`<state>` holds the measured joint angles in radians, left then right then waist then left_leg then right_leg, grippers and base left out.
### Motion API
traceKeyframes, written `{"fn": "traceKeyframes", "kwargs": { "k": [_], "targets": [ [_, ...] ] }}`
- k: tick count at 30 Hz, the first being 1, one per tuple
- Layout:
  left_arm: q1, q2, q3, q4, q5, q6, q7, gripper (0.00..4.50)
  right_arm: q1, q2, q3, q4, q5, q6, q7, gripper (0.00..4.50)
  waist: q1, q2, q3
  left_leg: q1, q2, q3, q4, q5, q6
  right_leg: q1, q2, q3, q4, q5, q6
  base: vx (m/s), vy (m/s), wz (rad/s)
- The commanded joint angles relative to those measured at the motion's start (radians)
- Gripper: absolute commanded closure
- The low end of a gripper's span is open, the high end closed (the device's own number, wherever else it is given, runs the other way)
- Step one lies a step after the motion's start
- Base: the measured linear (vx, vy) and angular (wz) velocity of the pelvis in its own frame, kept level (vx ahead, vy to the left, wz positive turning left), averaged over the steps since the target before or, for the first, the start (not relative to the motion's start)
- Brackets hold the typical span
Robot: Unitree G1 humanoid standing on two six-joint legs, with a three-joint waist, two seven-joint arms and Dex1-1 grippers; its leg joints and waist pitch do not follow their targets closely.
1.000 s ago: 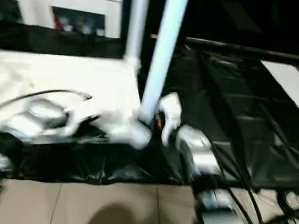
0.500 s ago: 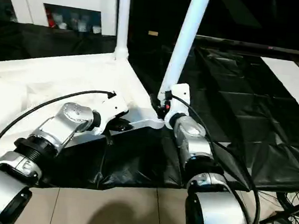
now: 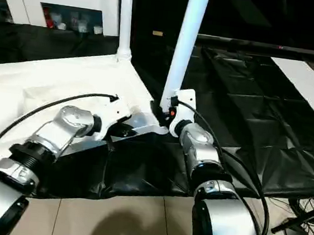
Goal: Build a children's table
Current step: Insert table leg to table base, then rotate leg to tighten
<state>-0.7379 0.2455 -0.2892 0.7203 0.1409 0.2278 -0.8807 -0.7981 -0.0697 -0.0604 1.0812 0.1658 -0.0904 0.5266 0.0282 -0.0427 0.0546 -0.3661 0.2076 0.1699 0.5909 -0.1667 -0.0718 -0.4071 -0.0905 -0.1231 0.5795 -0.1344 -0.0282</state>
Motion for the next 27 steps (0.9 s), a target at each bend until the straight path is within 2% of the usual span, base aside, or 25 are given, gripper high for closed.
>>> {"fn": "traceKeyframes", "kwargs": {
  "k": [1, 4, 9, 11, 16, 23, 27],
  "targets": [
    [-0.014, 0.004, -0.002, -0.057, -0.010, -0.046, -0.022, 4.50, 0.000, 0.016, 0.046, 0.008, -0.007, 0.031, 0.078, 0.85, 0.005, 0.017, -0.073, 0.012, 0.028, -0.007, -0.072, -0.336, 0.014, 0.050, -0.064, 0.055, -0.069, -0.361, -0.189, 0.000, 0.000, 0.00],
    [-0.007, 0.021, -0.005, -0.068, -0.011, -0.051, -0.046, 4.50, 0.004, -0.002, 0.061, 0.003, -0.023, 0.029, 0.097, 0.61, 0.006, 0.018, -0.073, 0.011, 0.030, -0.007, -0.074, -0.323, 0.013, 0.051, -0.063, 0.057, -0.064, -0.329, -0.201, 0.000, 0.000, 0.00],
    [0.007, 0.052, -0.015, -0.101, -0.016, -0.055, -0.098, 4.50, 0.003, -0.034, 0.052, 0.008, -0.036, 0.026, 0.143, 0.61, 0.006, 0.018, -0.073, 0.011, 0.030, -0.004, -0.073, -0.311, 0.013, 0.052, -0.064, 0.059, -0.061, -0.307, -0.212, 0.000, 0.000, 0.00],
    [0.013, 0.061, -0.021, -0.113, -0.018, -0.056, -0.119, 4.50, 0.000, -0.047, 0.051, 0.008, -0.038, 0.030, 0.162, 0.61, 0.006, 0.023, -0.071, 0.012, 0.030, -0.005, -0.074, -0.324, 0.010, 0.051, -0.063, 0.058, -0.063, -0.325, -0.209, 0.000, 0.000, 0.00],
    [0.019, 0.073, -0.027, -0.126, -0.023, -0.058, -0.142, 4.50, -0.003, -0.068, 0.060, 0.000, -0.042, 0.037, 0.227, 0.61, 0.008, 0.021, -0.072, 0.012, 0.031, -0.004, -0.073, -0.316, 0.012, 0.052, -0.063, 0.060, -0.061, -0.307, -0.216, 0.000, 0.000, 0.00],
    [0.030, 0.121, -0.037, -0.143, -0.033, -0.085, -0.230, 4.50, 0.017, -0.124, 0.118, -0.043, -0.054, 0.060, 0.454, 0.61, 0.011, 0.022, -0.071, 0.011, 0.033, -0.004, -0.074, -0.325, 0.020, 0.054, -0.061, 0.058, -0.061, -0.313, -0.220, 0.000, 0.000, 0.00],
    [0.040, 0.142, -0.041, -0.169, -0.047, -0.095, -0.283, 4.50, 0.026, -0.144, 0.138, -0.058, -0.059, 0.069, 0.520, 0.61, 0.016, 0.022, -0.070, 0.011, 0.035, -0.003, -0.075, -0.324, 0.018, 0.053, -0.062, 0.058, -0.059, -0.320, -0.220, 0.000, 0.000, 0.00]
  ]
}}
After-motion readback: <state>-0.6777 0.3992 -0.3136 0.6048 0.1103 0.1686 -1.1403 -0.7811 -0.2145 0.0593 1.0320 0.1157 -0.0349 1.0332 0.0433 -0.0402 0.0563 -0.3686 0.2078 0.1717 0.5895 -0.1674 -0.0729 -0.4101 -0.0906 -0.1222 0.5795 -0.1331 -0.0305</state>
